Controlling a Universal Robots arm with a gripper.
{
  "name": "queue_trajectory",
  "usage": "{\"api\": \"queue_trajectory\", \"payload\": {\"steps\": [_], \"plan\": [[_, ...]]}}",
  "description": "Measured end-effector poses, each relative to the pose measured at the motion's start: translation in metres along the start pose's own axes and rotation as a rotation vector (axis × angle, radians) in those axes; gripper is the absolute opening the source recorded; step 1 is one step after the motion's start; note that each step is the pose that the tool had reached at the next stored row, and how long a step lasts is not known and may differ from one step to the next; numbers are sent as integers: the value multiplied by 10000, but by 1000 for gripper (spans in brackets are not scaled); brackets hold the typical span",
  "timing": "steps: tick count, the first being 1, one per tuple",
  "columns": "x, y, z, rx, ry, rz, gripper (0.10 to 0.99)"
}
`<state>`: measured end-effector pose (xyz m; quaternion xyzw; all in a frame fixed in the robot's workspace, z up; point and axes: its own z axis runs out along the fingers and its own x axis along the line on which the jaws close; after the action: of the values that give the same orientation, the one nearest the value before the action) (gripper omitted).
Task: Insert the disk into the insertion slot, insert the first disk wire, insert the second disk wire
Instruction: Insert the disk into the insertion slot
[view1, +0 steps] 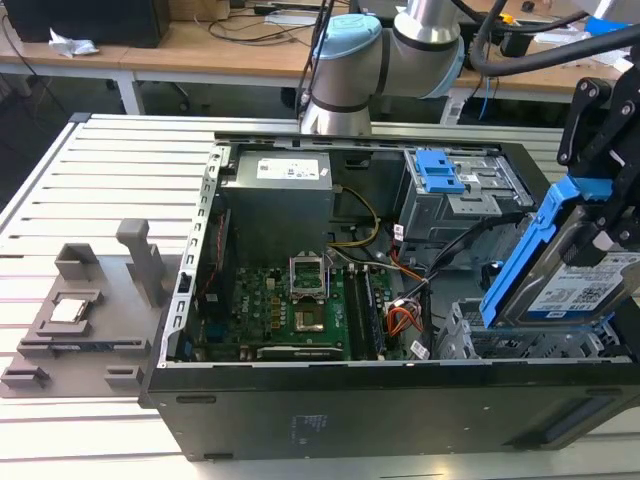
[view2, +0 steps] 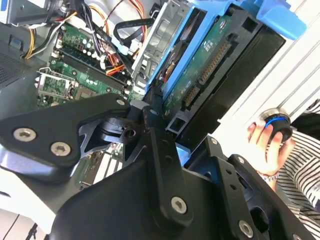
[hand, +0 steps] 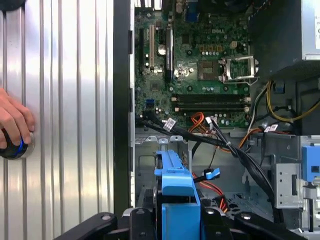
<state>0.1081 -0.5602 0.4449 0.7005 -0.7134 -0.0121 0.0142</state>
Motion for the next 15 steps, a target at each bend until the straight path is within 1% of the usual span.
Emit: {"api": "queue_trajectory", "payload": {"steps": [2,4,6,12,15], "plan": [[-1,30,0,0,-19,-2,365],[-6,50,18,0,-26,-2,365],[-33,53,40,0,-29,20,365],[-113,54,61,0,-30,45,365],[-129,64,80,0,-30,50,365]]}}
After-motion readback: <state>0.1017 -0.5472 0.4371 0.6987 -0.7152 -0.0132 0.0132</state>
